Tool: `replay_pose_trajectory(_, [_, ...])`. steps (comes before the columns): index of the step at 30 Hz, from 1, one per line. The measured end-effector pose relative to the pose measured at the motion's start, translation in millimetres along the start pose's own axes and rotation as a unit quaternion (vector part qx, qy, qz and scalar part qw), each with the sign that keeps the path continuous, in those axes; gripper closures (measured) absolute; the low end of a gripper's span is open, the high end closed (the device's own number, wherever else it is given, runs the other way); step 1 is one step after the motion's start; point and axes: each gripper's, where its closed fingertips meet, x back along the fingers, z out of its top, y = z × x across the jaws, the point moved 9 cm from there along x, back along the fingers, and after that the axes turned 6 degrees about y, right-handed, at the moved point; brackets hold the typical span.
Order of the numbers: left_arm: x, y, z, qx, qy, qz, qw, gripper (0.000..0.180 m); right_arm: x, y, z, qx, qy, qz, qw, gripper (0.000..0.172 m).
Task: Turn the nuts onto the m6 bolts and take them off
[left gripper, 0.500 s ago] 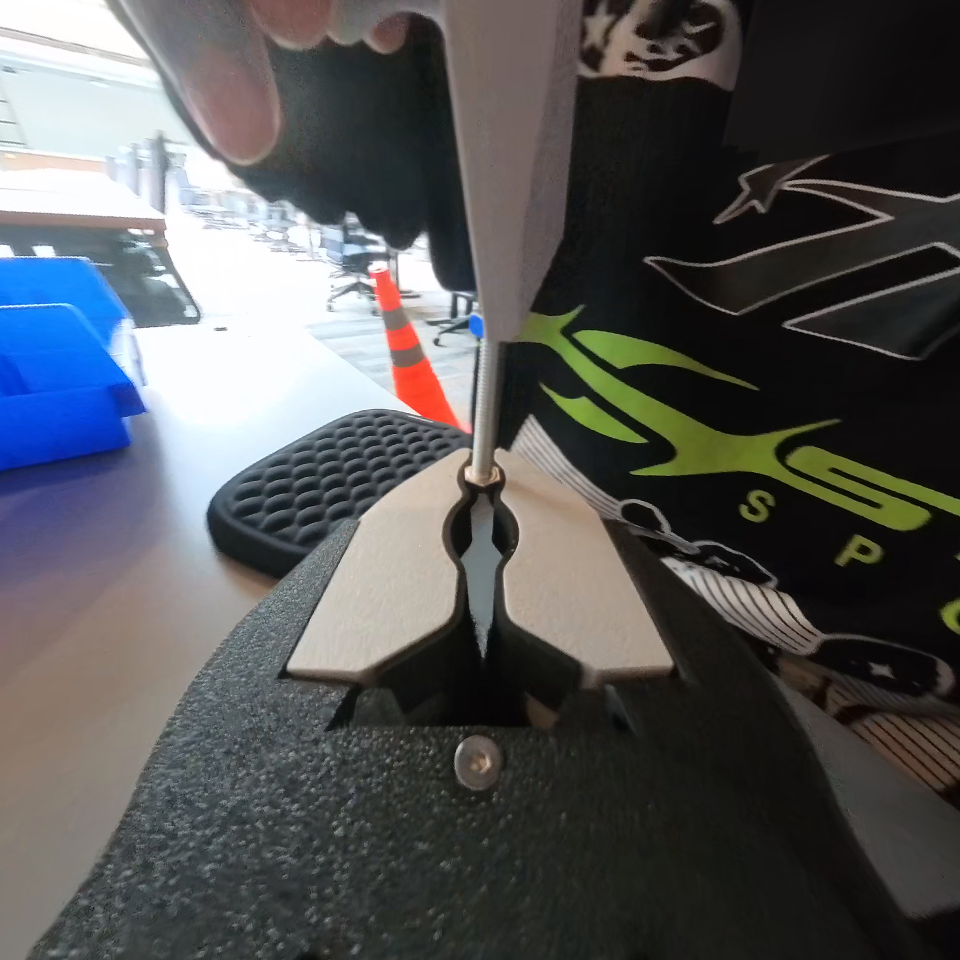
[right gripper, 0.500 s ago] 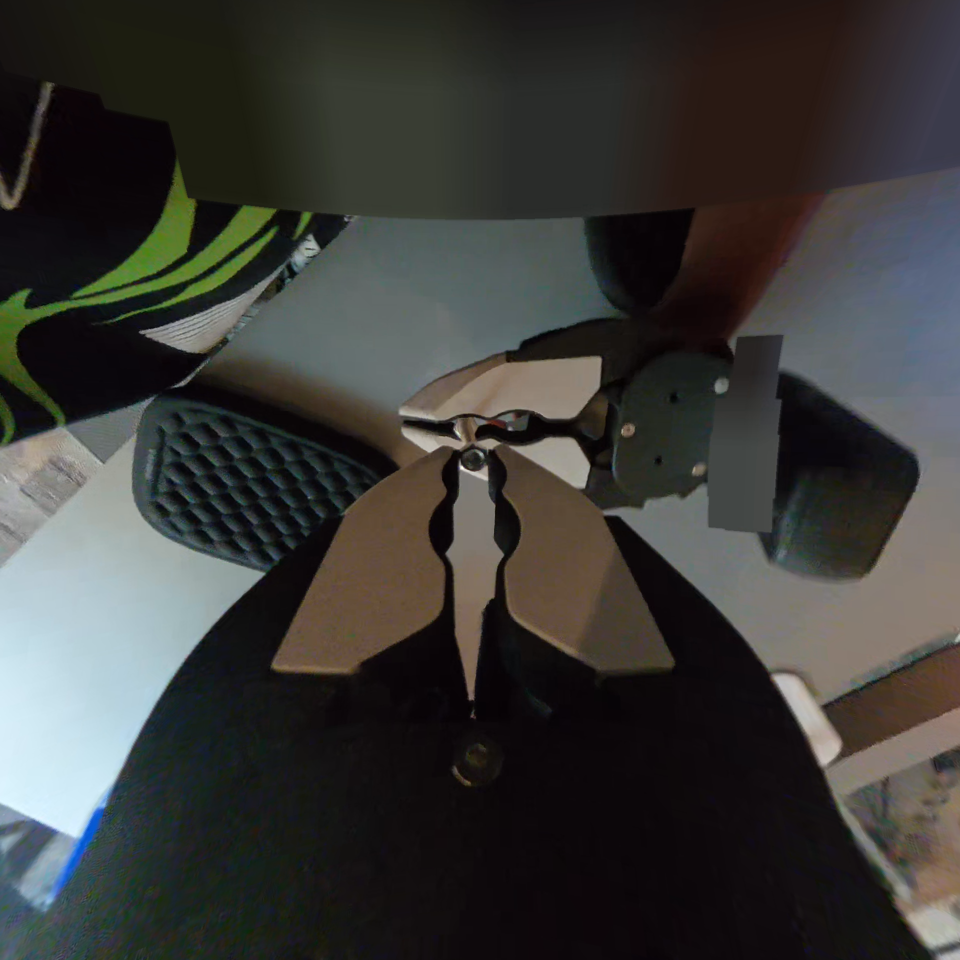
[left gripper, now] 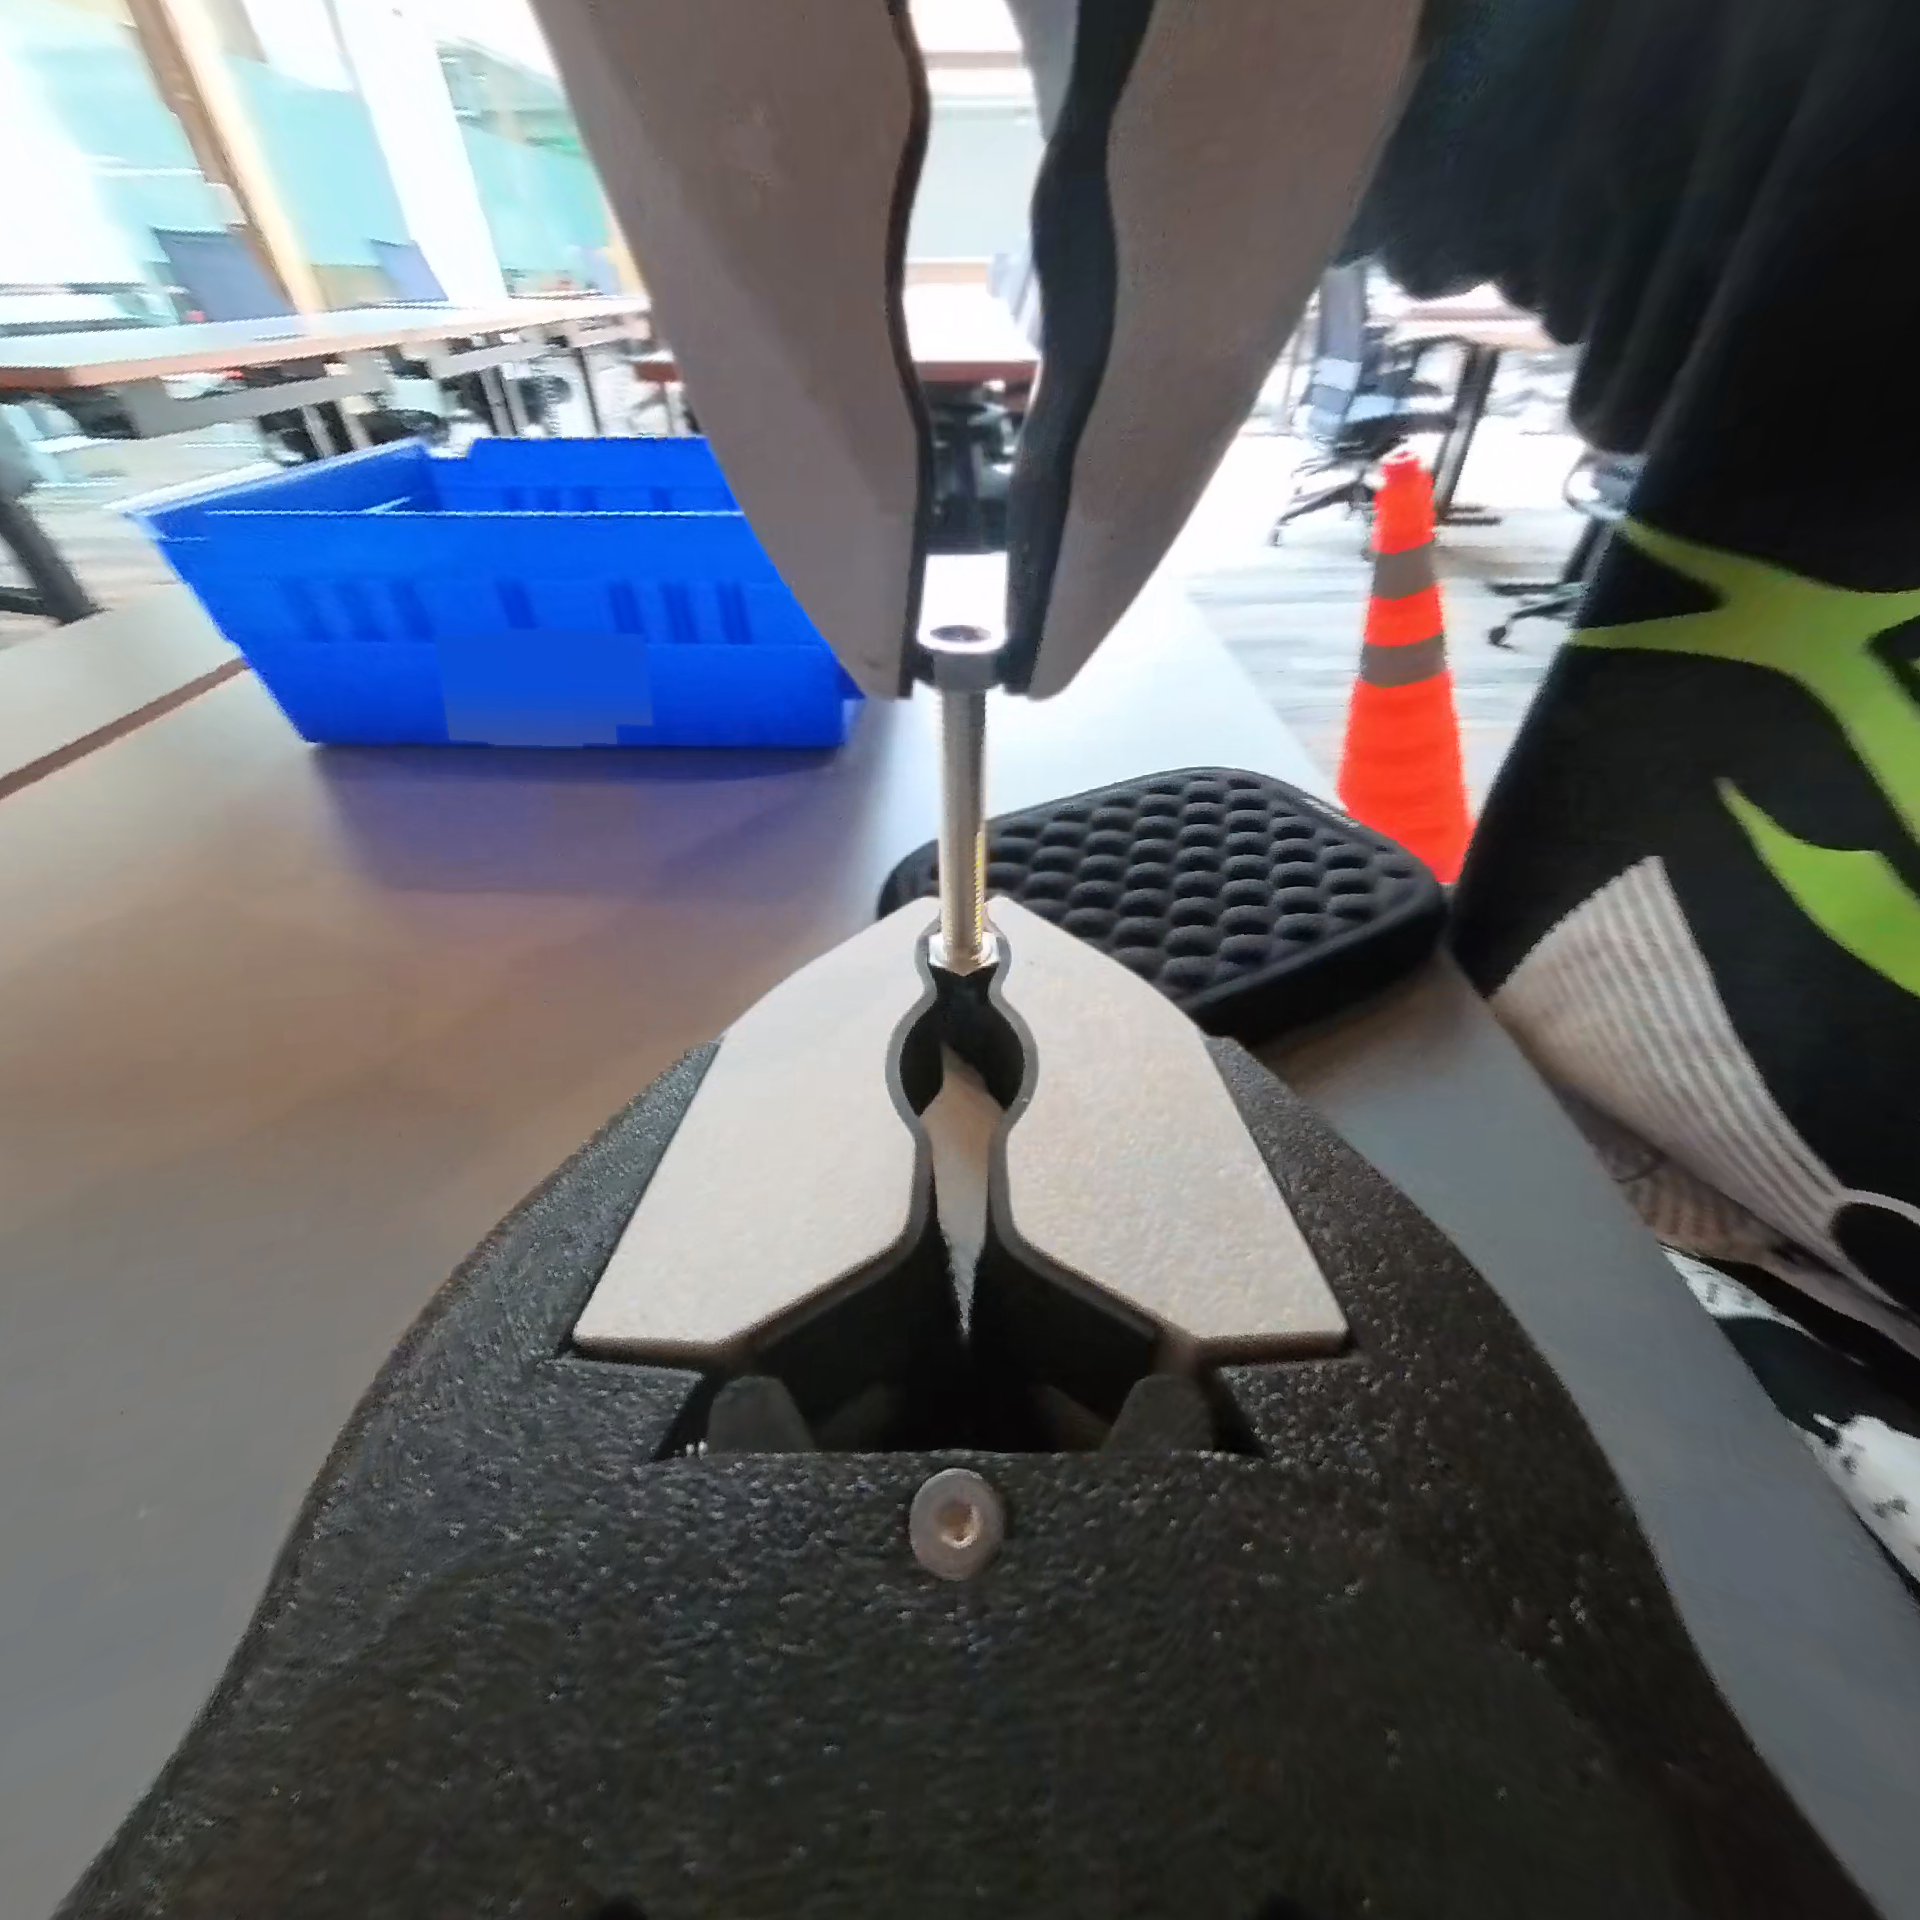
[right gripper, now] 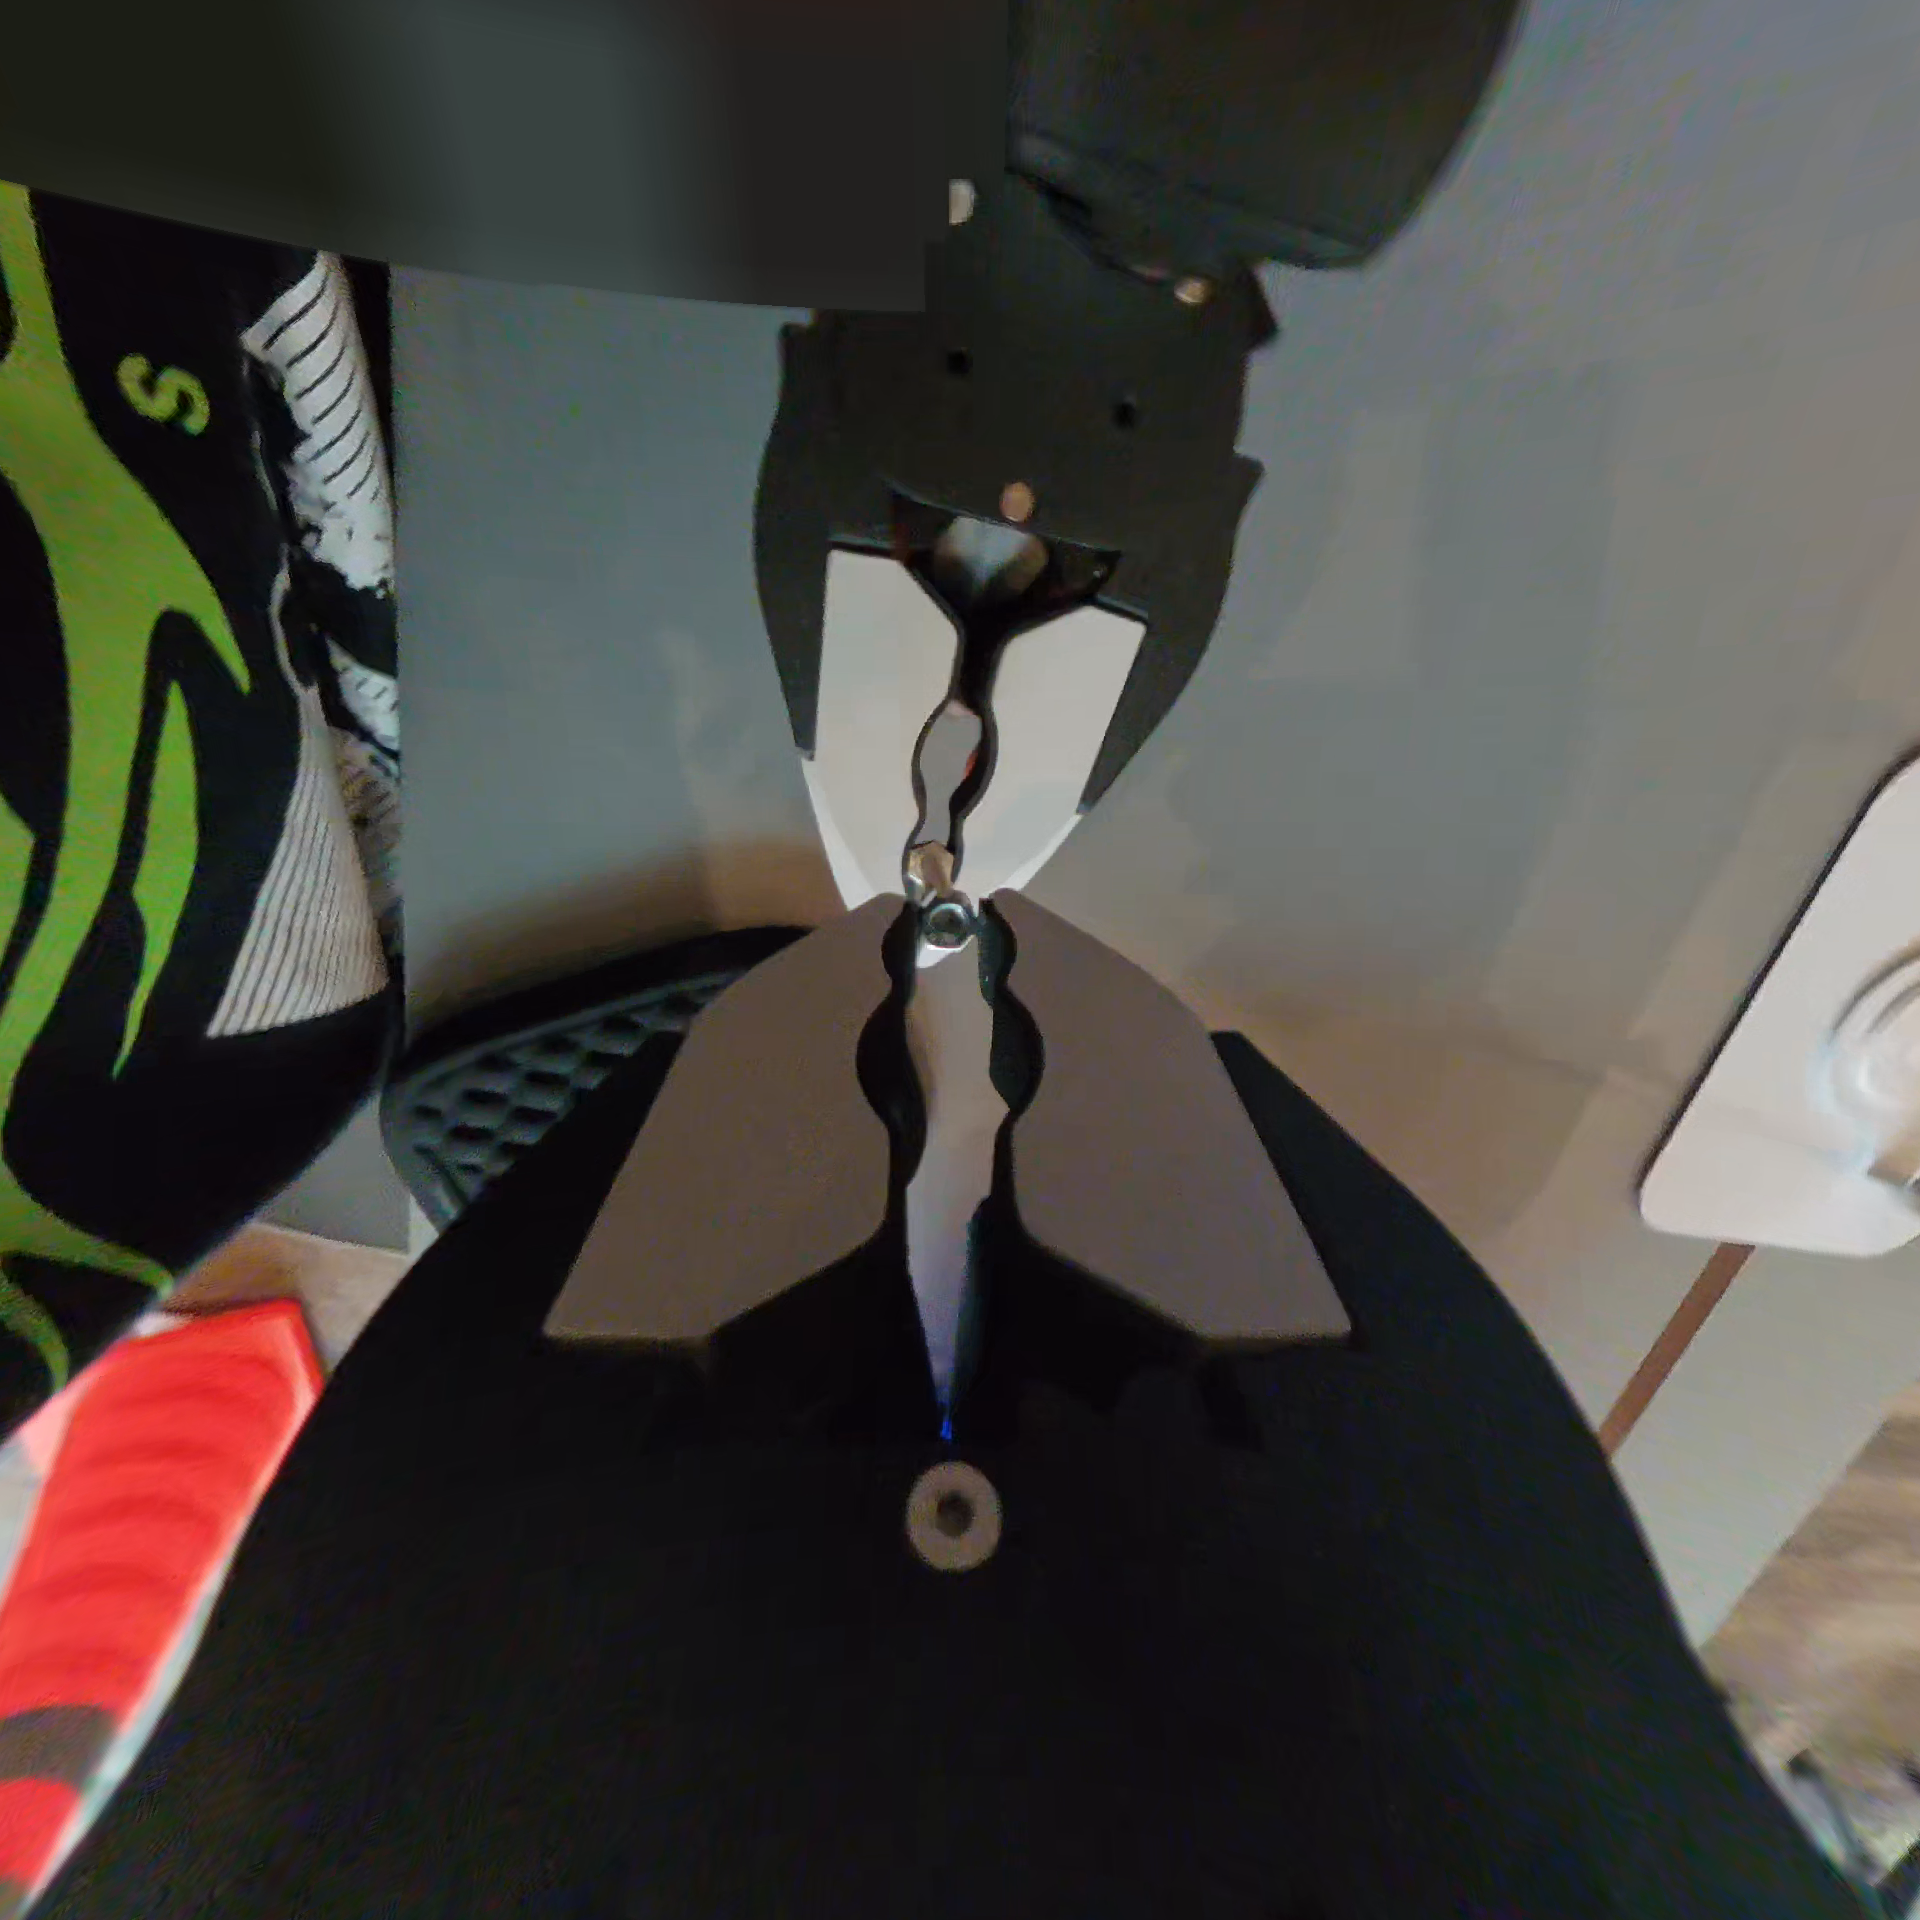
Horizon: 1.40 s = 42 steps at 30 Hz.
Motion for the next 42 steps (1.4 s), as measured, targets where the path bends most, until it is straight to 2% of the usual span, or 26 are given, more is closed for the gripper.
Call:
replay_pose_trajectory(4, [-2, 0, -1, -0.018, -0.016, 0.064, 0.998, 0.178, -2, -1, -5, -0.061, -0.006, -0.037, 0.997, 0.161])
replay_pose_trajectory(8, [-3, 1, -2, -0.027, -0.026, 0.073, 0.997, 0.178, -4, -2, -7, -0.103, 0.017, -0.040, 0.994, 0.161])
replay_pose_trajectory(11, [-3, 1, -2, -0.029, -0.029, 0.061, 0.997, 0.178, 0, 1, -8, -0.087, 0.026, -0.038, 0.995, 0.141])
replay_pose_trajectory(13, [-3, 2, -2, -0.030, -0.028, 0.055, 0.998, 0.178, 4, 3, -7, -0.056, 0.028, -0.025, 0.998, 0.134])
replay_pose_trajectory(16, [-2, 0, -1, -0.019, -0.023, 0.048, 0.998, 0.178, 10, 2, -7, 0.051, 0.023, 0.001, 0.998, 0.138])
replay_pose_trajectory(21, [0, -1, -1, -0.002, -0.017, 0.024, 1.000, 0.178, 12, -1, -4, 0.238, -0.008, 0.030, 0.971, 0.141])
replay_pose_trajectory(28, [0, -1, -1, 0.004, -0.016, 0.008, 1.000, 0.178, 5, 5, 3, 0.307, -0.001, 0.073, 0.949, 0.151])
replay_pose_trajectory(31, [0, -1, -1, 0.004, -0.016, 0.005, 1.000, 0.178, 1, 6, 3, 0.310, -0.003, 0.077, 0.948, 0.160])
replay_pose_trajectory(35, [1, -1, 0, 0.005, -0.014, 0.005, 1.000, 0.178, 0, 6, 2, 0.296, -0.005, 0.070, 0.953, 0.161])
replay_pose_trajectory(42, [1, 0, -1, -0.012, -0.020, 0.059, 0.998, 0.178, -1, 4, 3, 0.127, -0.036, 0.023, 0.991, 0.162])
